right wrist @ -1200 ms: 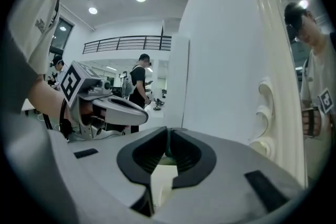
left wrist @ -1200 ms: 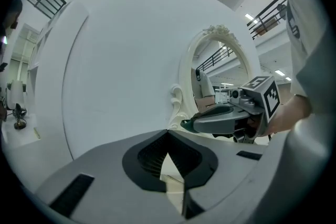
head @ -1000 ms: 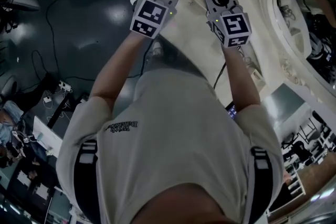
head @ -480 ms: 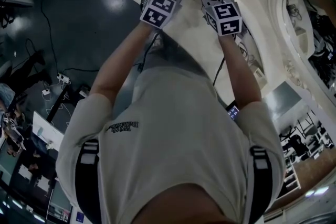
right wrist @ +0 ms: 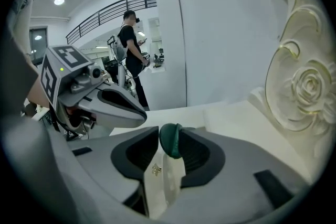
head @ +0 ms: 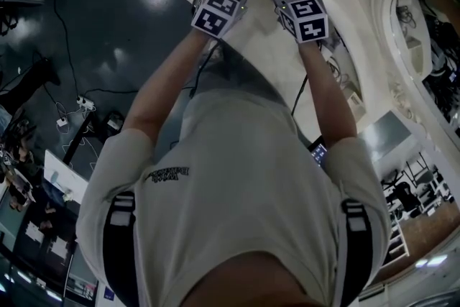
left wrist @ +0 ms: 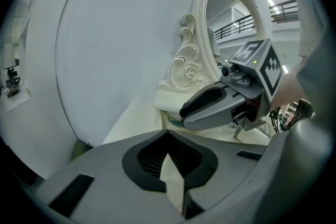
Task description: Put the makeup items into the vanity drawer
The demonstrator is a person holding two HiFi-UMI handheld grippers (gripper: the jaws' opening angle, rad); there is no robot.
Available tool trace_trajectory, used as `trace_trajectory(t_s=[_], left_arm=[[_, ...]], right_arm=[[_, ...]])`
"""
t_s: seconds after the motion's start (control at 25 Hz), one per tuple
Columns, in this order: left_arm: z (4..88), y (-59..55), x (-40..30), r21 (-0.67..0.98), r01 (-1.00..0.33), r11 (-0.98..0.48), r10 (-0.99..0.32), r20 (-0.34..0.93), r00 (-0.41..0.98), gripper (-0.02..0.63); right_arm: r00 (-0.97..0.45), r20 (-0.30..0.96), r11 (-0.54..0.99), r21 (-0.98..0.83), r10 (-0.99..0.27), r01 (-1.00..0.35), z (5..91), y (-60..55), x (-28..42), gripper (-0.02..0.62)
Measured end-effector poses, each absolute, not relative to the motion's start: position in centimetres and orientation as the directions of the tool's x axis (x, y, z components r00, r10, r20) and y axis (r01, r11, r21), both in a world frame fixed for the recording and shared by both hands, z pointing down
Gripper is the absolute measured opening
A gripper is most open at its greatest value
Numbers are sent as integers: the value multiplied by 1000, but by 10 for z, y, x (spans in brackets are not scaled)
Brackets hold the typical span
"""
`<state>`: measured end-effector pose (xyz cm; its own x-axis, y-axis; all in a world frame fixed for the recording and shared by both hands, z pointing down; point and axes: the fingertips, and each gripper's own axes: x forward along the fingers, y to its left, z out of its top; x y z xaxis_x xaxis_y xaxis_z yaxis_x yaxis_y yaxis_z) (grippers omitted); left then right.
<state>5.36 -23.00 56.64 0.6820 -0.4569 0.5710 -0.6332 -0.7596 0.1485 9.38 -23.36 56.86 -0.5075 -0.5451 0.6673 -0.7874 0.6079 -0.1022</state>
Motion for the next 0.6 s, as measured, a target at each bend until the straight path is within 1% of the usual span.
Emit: trace_trajectory(t_s=[0.04, 0.12, 0.6], left_arm=[[567, -229, 54, 151, -634, -759, -455, 572, 682, 14], [568, -229, 54, 154, -636, -756, -455, 573, 681, 14], [566, -226, 46, 148, -646, -749, -467, 574, 673, 14]], right_arm=[[-506, 669, 605, -104, -545, -789, 569, -234, 95, 124], [-506, 672, 602, -112, -540, -791, 572, -234, 96, 158], [-510, 674, 601, -122, -535, -790, 574, -226, 91, 135]])
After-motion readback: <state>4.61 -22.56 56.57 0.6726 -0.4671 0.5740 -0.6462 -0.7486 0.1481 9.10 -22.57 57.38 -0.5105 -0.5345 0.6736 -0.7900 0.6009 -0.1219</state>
